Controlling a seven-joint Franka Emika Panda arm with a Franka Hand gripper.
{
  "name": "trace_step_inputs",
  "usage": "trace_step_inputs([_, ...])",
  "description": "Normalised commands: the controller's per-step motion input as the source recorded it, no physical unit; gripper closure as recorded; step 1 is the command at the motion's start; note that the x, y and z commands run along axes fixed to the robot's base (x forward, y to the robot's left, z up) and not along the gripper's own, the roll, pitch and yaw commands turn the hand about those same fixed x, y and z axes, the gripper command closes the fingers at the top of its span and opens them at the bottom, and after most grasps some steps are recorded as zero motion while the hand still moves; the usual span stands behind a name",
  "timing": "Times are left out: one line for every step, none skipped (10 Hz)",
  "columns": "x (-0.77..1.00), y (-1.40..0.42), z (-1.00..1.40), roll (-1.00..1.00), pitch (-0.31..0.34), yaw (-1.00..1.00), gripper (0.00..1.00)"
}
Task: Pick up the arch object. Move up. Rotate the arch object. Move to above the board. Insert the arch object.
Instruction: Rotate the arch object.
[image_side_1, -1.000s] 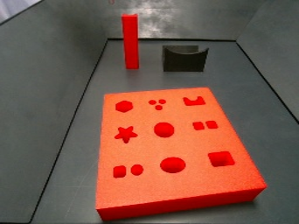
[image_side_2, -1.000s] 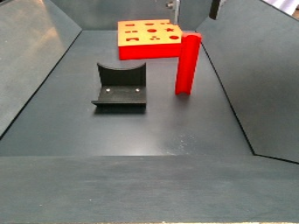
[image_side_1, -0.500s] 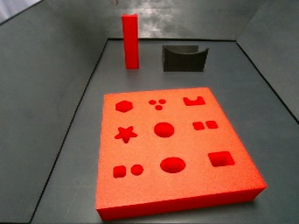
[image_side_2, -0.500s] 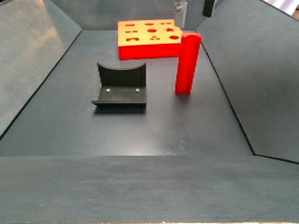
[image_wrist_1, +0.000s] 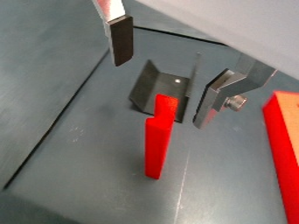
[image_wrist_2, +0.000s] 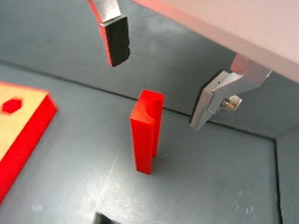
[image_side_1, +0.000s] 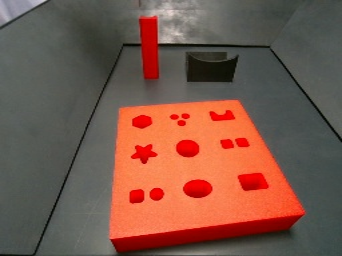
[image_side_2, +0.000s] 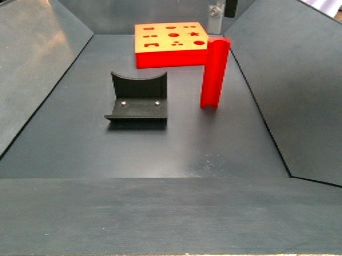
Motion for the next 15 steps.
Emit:
trace_step_inputs([0.02, 0.00, -0.01, 0.00, 0.011, 1.00, 0.00])
trace_step_inputs([0.02, 0.00, -0.01, 0.00, 0.011, 1.00, 0.00])
trace_step_inputs([0.02, 0.00, -0.01, 0.00, 0.012, 1.00, 0.00])
trace_step_inputs([0.02, 0.00, -0.01, 0.00, 0.012, 1.00, 0.00])
trace_step_inputs([0.02, 0.00, -0.01, 0.00, 0.012, 1.00, 0.00])
trace_step_inputs([0.02, 0.00, -0.01, 0.00, 0.013, 1.00, 0.00])
trace_step_inputs([0.02, 0.00, -0.01, 0.00, 0.014, 1.00, 0.00])
trace_step_inputs([0.02, 0.00, -0.01, 0.00, 0.014, 1.00, 0.00])
trace_step_inputs([0.02, 0.00, -0.01, 0.00, 0.015, 1.00, 0.00])
trace_step_inputs([0.02, 0.00, -0.01, 0.01, 0.015, 1.00, 0.00])
trace_step_inputs([0.02, 0.00, -0.01, 0.01, 0.016, 1.00, 0.00])
trace_step_inputs([0.02, 0.00, -0.01, 0.01, 0.017, 1.00, 0.00])
trace_step_inputs([0.02, 0.00, -0.01, 0.01, 0.018, 1.00, 0.00])
trace_step_inputs([0.02, 0.00, -0.01, 0.01, 0.019, 1.00, 0.00])
trace_step_inputs([0.02, 0.00, -0.01, 0.01, 0.020, 1.00, 0.00])
